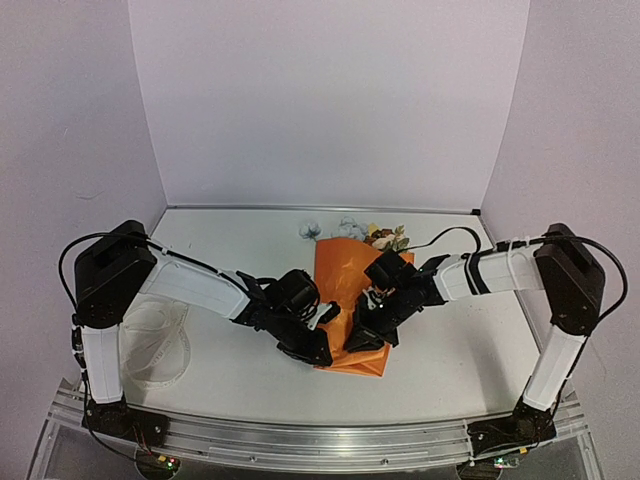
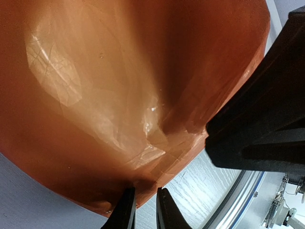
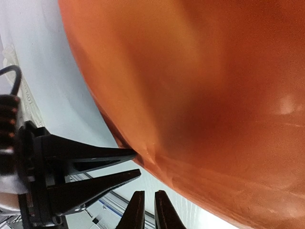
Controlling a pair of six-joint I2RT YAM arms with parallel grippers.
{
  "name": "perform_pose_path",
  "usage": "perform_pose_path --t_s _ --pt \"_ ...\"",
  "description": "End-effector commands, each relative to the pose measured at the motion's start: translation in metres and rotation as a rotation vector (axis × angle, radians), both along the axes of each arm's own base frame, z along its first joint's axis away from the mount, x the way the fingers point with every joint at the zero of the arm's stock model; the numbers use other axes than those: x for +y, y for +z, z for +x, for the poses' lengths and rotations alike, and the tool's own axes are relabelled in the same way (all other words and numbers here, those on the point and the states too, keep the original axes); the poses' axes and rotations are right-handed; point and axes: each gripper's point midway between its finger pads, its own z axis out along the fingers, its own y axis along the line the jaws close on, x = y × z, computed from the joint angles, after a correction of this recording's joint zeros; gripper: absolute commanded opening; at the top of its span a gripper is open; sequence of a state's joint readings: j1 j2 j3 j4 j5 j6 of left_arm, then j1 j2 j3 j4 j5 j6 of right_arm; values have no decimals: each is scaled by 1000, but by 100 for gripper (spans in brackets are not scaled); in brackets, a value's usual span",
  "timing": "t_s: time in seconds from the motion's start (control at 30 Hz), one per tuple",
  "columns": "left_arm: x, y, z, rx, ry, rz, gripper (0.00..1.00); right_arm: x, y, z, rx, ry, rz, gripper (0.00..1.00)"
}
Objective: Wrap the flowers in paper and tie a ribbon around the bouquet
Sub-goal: Press the fold line of the folded wrapping paper.
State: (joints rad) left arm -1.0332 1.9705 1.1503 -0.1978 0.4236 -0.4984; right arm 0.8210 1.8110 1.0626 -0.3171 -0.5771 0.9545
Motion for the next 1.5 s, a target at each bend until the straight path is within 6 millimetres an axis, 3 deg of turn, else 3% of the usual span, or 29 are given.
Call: perform_pose_path --t_s 0.0,0.2,0.4,1.07,1.47 --pt "0 -5 -2 4 -2 -4 17 16 -12 -1 36 -27 28 9" --pt "3 -7 -2 6 4 9 16 7 -31 -10 54 -52 2 8" --pt "5 -11 -3 13 14 22 15 -10 -38 -18 34 -51 -32 8" --pt "12 -21 -3 29 49 56 13 -44 -24 -20 2 -102 -21 9" --pt "11 -20 -2 28 50 53 13 -70 -37 -18 0 -166 -67 8"
